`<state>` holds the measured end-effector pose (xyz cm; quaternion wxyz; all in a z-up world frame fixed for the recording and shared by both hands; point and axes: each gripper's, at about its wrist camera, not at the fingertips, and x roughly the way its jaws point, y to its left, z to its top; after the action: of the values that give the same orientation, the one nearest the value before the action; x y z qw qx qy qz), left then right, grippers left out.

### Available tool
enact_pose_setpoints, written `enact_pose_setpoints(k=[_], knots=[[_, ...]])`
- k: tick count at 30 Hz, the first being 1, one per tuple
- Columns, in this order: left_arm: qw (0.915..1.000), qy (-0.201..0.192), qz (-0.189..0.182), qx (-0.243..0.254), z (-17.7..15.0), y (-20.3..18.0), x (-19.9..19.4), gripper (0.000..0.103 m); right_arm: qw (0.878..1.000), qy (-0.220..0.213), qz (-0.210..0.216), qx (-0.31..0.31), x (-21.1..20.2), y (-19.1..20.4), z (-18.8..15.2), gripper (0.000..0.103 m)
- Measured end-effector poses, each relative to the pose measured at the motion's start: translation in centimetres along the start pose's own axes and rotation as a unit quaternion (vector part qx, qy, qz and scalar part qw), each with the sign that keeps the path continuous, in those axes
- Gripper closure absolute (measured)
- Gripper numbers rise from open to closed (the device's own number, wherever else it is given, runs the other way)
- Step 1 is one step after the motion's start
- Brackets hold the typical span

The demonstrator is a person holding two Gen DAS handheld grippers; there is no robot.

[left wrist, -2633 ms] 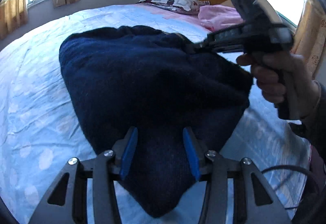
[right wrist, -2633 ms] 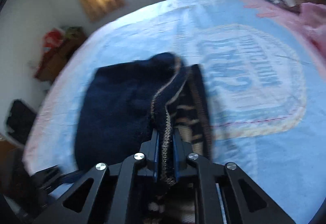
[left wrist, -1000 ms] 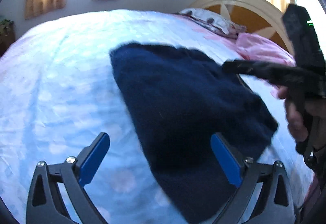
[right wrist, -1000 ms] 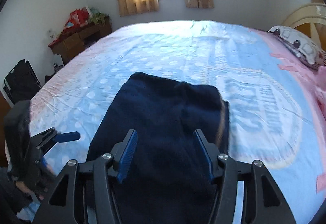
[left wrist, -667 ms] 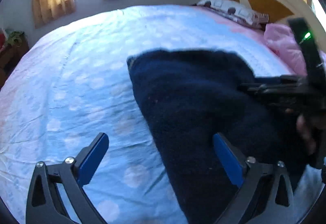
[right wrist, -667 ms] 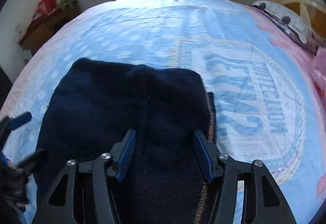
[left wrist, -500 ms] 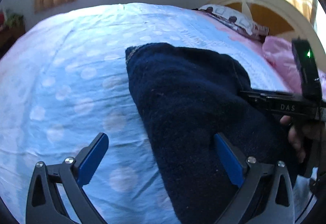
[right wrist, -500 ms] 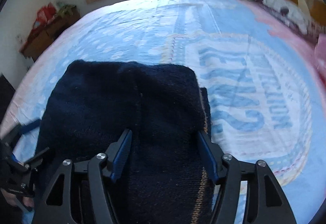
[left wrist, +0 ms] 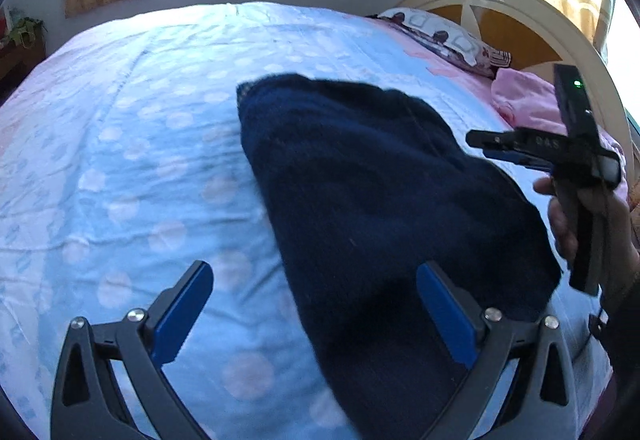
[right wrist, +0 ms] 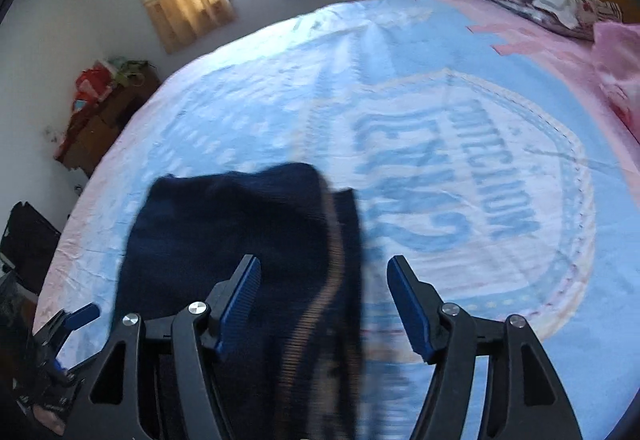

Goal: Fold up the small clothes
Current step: 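Move both grippers to the bundle and close the right gripper on its striped edge, then lift the striped edge with the right gripper while the left gripper grasps the bundle's navy edge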

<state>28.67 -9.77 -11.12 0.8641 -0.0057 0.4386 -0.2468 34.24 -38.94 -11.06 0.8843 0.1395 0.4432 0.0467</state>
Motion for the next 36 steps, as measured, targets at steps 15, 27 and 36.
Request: enact_pose_setpoints(k=[15,27,36], knots=[[0.9981,0.045,-0.038,-0.017,-2.2,-0.9,2.7,0.0,0.993,0.04,0.102,0.047,4.4,-3.3,0.1,0.022],[0.9988,0.034,-0.036,0.002,-2.4,-1.8,3.2,0.0,0.987,0.047,0.149,0.042,6.5,-2.9,1.3,0.022],[0.999,0.037,-0.022,0.012,-2.5,-2.7,3.7,0.0,0.98,0.06,0.184,0.038,7.3,-1.6,1.4,0.047]])
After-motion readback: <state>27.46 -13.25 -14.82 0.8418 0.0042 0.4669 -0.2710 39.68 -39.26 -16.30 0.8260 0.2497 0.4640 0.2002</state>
